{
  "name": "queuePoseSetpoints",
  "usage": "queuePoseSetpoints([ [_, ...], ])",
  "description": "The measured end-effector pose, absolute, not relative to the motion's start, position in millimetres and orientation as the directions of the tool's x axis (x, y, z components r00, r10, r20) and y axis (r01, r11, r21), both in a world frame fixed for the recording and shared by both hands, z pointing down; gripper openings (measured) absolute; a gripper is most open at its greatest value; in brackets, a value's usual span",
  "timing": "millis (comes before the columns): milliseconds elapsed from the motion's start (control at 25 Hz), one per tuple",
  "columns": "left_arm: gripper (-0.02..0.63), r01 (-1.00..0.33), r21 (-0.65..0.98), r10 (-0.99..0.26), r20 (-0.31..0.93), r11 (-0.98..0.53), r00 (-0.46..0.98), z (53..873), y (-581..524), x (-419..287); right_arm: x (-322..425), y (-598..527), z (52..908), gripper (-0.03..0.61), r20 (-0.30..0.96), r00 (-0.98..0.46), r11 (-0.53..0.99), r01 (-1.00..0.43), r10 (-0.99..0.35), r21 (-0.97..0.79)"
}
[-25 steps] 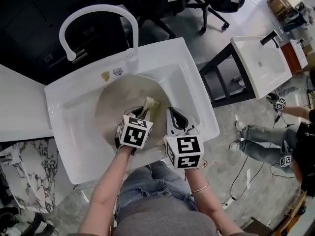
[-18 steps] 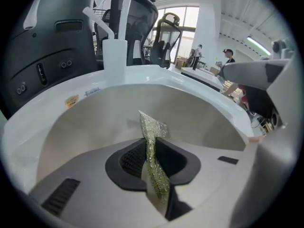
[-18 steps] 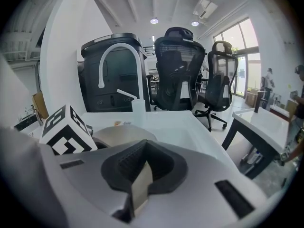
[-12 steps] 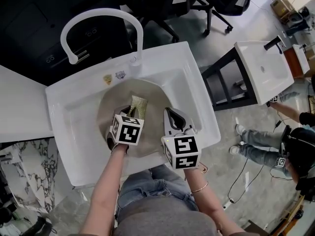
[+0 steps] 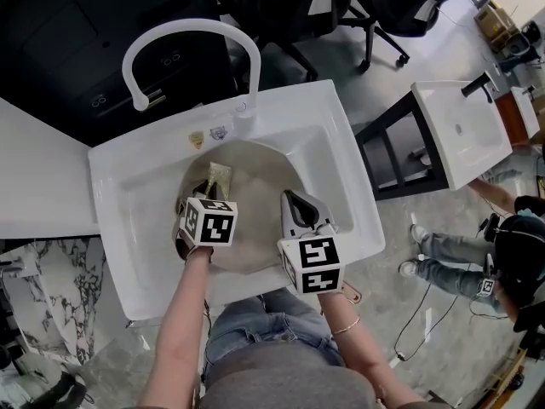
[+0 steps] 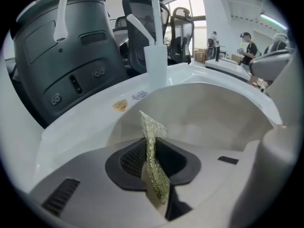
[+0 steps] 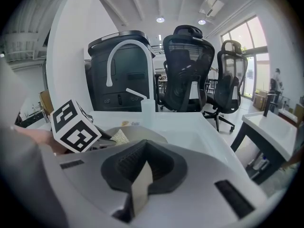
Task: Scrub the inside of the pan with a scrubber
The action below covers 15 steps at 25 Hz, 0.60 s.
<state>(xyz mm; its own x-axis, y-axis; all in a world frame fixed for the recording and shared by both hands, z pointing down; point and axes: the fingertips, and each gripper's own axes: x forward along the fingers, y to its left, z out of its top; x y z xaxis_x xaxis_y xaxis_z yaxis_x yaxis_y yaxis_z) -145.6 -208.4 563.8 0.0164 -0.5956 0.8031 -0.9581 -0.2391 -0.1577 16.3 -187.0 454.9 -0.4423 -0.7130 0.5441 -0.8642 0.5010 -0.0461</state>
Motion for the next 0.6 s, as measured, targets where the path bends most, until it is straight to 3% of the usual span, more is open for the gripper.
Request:
queuePoseSetpoints([
  [440, 0.072, -0.959, -0.278, -0.729, 0.668, -0.055, -0.152, 513.6, -197.6, -192.3, 11.2, -175.3, 448.9, 0.009, 0.538, -0.454, 0.518, -0.855, -0.710, -0.037],
  [600, 0.072, -0.975, -0.220, -0.797, 0.589, -0.003, -0.130, 483.9, -186.8, -205.7, 14.5, -171.5, 443.2, 0.009, 0.529, -0.443, 0.504, -0.863, -0.724, -0.032],
])
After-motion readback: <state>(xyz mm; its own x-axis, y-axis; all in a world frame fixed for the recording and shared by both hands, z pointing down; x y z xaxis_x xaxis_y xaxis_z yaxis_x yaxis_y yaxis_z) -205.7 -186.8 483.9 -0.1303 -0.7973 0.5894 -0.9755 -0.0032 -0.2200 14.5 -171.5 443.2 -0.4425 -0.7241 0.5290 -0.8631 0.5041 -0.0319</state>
